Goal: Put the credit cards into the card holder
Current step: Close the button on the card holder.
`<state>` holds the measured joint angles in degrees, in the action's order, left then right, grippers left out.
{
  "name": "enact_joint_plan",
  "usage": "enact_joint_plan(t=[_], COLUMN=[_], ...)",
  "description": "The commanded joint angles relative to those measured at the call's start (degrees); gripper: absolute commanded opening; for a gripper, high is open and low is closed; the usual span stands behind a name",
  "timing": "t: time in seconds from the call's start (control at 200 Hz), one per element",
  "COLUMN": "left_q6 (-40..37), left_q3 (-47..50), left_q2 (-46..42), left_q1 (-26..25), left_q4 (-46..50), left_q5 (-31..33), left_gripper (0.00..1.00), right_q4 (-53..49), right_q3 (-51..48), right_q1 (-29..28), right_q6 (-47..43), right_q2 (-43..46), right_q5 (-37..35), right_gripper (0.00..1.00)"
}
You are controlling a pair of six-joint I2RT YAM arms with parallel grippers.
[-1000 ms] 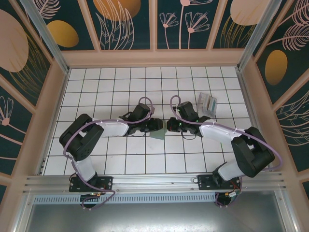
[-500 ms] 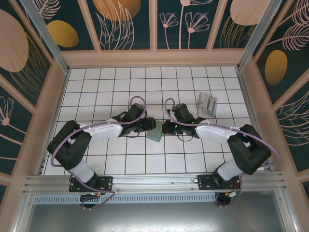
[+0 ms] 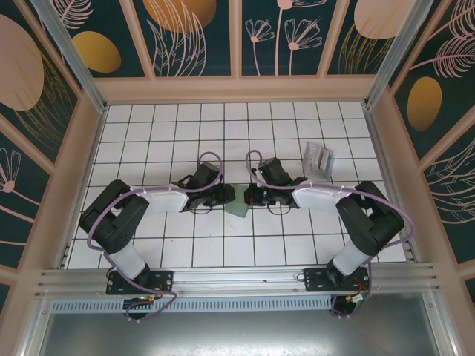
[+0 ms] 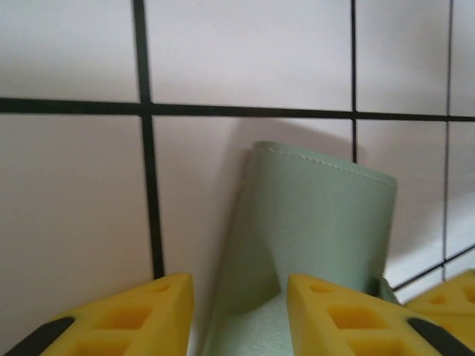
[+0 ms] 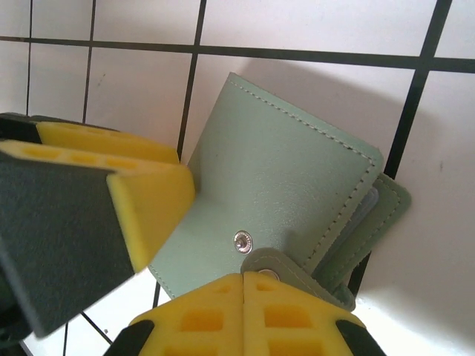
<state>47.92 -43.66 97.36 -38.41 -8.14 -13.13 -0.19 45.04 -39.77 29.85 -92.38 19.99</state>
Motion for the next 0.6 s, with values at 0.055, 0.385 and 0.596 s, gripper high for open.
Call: enact_joint_plan(t=[0.055, 0.385, 0.596], left_q6=[2.86, 3.10, 2.77], left_q3=[3.05, 3.23, 2.72], left_q2=[2.46, 3.04, 3.55], left_q1=[-0.25, -0.26, -0.24], left_q4=[-6.32, -7.36, -6.13], left_q5=[-6.42, -7.44, -7.09], left_gripper=[0.36, 0.28, 0.27], right_q4=[0.41, -2.34, -3.68], right_q3=[2.74, 5.45, 6.45], right_q1=[0.02, 0.35, 0.63], right_q6=[-2.03, -4.68, -5.05], right_q2=[-2.17, -4.06, -5.43], right_q5=[0.21, 3.13, 2.82], right_gripper=[0.00, 0.00, 0.00])
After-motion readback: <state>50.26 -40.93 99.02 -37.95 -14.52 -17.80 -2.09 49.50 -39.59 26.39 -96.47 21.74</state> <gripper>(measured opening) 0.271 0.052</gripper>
